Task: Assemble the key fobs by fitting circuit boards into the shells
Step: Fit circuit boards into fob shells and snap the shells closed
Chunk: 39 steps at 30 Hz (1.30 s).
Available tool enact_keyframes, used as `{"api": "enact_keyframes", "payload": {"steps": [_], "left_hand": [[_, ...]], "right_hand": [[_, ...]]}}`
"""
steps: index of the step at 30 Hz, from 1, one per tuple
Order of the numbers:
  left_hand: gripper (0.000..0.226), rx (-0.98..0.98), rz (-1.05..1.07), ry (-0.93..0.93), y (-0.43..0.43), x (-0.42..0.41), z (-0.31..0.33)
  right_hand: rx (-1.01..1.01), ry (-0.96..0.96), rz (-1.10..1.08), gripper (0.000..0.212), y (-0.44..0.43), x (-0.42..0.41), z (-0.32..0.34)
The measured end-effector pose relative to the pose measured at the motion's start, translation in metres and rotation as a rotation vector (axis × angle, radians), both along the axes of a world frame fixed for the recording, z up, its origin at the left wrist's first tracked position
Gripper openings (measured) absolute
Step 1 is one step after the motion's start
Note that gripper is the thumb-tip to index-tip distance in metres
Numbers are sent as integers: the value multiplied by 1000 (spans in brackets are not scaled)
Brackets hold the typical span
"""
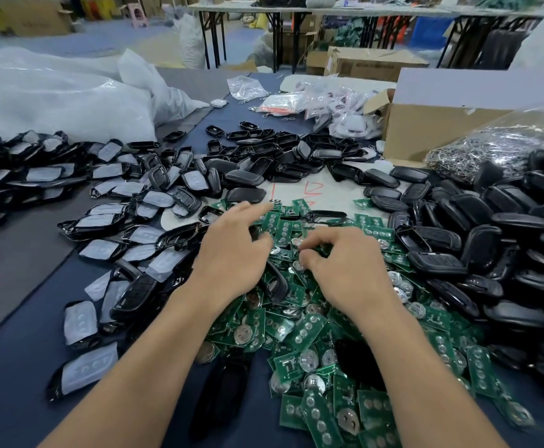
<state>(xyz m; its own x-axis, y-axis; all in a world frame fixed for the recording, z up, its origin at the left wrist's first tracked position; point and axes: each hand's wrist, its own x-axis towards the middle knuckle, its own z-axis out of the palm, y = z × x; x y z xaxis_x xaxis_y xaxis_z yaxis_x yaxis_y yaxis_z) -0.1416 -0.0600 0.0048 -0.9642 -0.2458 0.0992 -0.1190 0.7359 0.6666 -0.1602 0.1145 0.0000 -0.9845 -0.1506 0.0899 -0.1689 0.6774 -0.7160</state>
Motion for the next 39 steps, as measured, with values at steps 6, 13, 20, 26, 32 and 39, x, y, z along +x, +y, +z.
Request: {"api": "enact_keyframes", "payload": {"steps": [6, 13, 20, 26, 32, 39], "left_hand": [[33, -115, -70, 0, 6, 3, 2], [26, 106, -101, 138, 4, 4, 8], [83, -39, 50, 147, -24, -79, 30], [55, -612, -49, -161, -33, -121, 21], [39, -425, 222, 133, -33, -108, 25], [21, 703, 261, 239, -4, -31, 33]], "right_hand": [[155, -38, 97, 47, 0, -4, -2], [396, 11, 228, 46, 0, -1, 1], [32, 73, 8, 26, 1, -5, -7], [-244, 128, -103, 39, 8, -8, -2], [-490, 30, -123, 22, 8, -5, 4], [-637, -50, -123, 19, 9, -5, 9]]}}
